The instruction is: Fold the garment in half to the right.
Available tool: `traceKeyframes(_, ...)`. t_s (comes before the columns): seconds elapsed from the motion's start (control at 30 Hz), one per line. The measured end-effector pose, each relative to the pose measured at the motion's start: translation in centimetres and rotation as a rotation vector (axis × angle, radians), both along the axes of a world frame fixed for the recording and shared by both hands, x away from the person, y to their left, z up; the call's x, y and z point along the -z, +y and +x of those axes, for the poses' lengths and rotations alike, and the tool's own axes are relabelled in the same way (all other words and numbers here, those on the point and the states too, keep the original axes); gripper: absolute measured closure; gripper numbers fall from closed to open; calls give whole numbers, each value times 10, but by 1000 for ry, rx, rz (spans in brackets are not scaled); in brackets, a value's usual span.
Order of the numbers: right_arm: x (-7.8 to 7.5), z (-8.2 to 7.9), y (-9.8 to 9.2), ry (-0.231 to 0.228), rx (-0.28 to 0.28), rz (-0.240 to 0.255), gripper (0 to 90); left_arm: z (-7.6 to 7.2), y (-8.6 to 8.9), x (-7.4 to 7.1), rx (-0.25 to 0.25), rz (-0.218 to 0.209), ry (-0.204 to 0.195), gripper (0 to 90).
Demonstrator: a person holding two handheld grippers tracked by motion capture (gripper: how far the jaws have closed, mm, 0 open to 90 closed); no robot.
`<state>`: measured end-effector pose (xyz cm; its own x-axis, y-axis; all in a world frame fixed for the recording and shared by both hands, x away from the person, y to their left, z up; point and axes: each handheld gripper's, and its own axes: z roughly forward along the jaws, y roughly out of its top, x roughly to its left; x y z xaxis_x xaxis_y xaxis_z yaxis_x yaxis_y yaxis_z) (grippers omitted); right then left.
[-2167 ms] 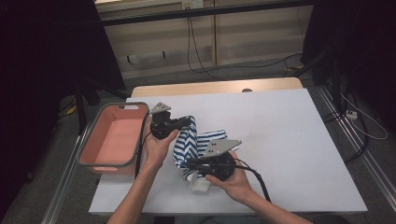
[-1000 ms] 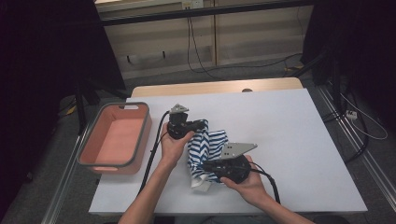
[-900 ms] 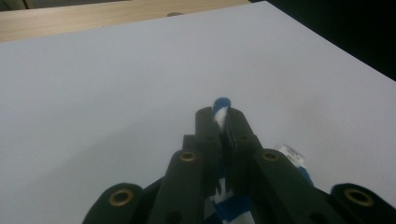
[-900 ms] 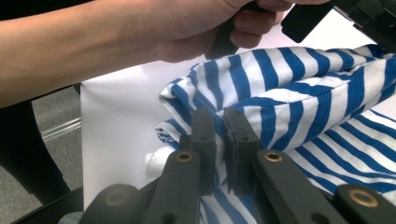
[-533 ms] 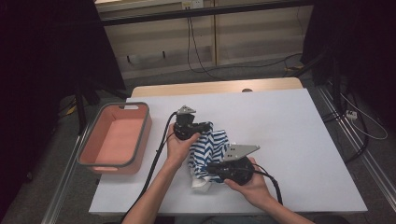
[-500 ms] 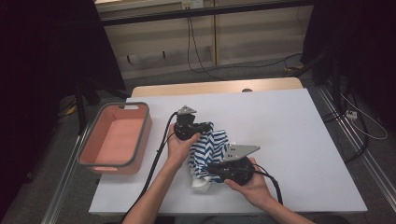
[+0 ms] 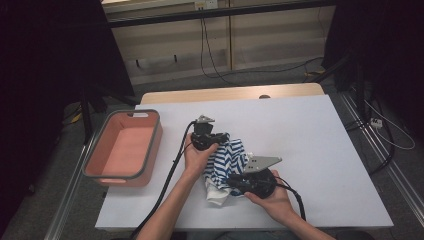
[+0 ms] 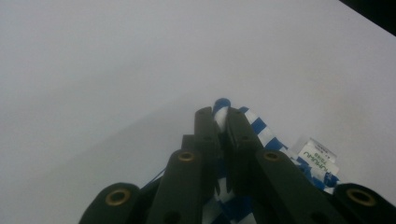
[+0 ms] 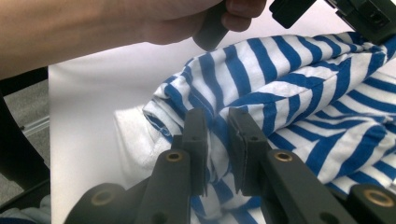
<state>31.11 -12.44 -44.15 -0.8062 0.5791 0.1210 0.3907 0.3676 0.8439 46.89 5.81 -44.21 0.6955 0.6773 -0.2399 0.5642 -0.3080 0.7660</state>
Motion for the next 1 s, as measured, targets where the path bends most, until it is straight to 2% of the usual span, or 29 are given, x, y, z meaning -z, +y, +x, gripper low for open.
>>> traceKeyframes(0.23,6,-2,-2,7,7,-23,725,0,-8,10,13,12,12,825)
traceKeyframes(0.37,8,-4,-3,8,10,-37,724,1,-13,14,24,6,28,804)
traceKeyframes(0.43,8,-4,-4,9,10,-40,737,1,-14,14,30,14,23,802)
traceKeyframes(0.53,9,-5,-6,20,17,-33,737,2,-16,13,23,-1,33,782)
traceKeyframes(0.63,10,-6,-9,27,22,-36,727,2,-17,12,27,-3,37,688)
traceKeyframes(0.77,8,-9,-12,30,27,-32,675,-1,-18,9,49,-14,35,635)
traceKeyframes(1.0,3,-10,-16,20,30,-17,570,-5,-17,0,59,-41,0,515)
